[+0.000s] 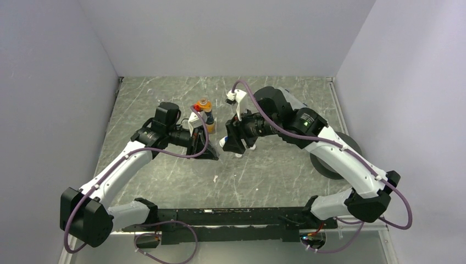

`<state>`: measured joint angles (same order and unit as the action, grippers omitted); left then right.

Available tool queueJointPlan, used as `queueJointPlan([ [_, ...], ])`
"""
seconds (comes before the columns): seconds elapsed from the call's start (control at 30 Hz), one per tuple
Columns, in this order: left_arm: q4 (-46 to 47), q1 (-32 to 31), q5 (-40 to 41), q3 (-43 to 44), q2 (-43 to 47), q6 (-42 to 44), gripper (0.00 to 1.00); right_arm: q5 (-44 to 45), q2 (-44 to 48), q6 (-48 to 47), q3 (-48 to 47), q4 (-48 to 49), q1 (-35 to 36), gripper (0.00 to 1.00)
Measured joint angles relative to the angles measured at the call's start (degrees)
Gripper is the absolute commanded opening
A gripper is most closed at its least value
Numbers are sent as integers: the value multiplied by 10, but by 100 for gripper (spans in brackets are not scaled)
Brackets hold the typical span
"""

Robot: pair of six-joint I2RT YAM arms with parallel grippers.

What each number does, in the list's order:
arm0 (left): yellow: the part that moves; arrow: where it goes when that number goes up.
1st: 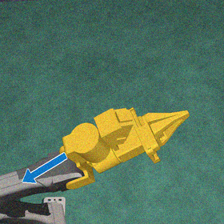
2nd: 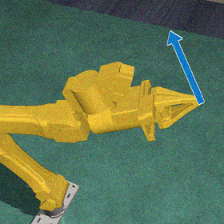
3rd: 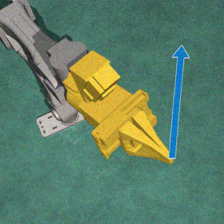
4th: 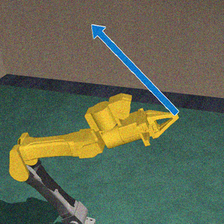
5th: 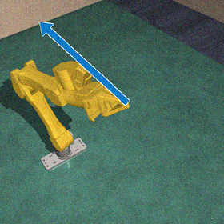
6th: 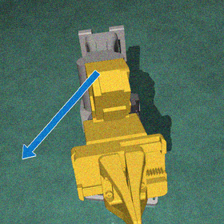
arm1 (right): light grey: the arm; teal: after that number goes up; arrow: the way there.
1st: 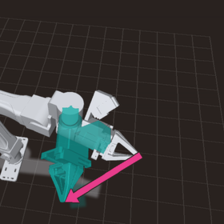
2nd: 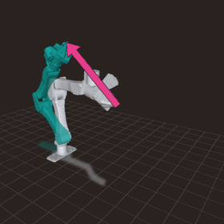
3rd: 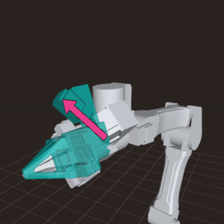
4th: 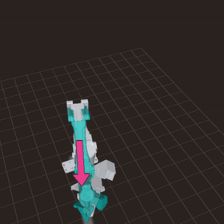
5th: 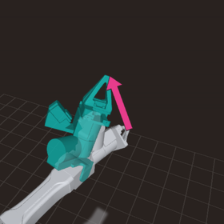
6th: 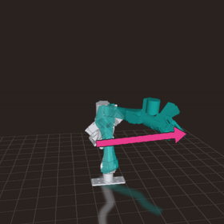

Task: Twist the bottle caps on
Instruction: Screw the bottle cap onto the plastic bottle.

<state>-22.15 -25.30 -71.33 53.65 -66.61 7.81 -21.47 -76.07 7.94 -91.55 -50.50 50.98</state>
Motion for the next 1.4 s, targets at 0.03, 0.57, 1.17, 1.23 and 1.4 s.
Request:
queueJointPlan([
  [0.03,0,0,-1,0,0,0,0,2,-3,0,-4,0,2,57],
  [0.57,3,0,-5,0,0,-2,0,15,-15,1,-37,-5,9,50],
  [1.17,13,0,20,0,2,-6,0,36,-31,29,-54,-37,14,0],
  [1.23,17,-1,48,0,7,-6,0,48,-44,41,-70,-51,13,0],
  [1.4,53,-5,177,-13,52,-10,0,71,-87,97,-117,-69,0,0],
])
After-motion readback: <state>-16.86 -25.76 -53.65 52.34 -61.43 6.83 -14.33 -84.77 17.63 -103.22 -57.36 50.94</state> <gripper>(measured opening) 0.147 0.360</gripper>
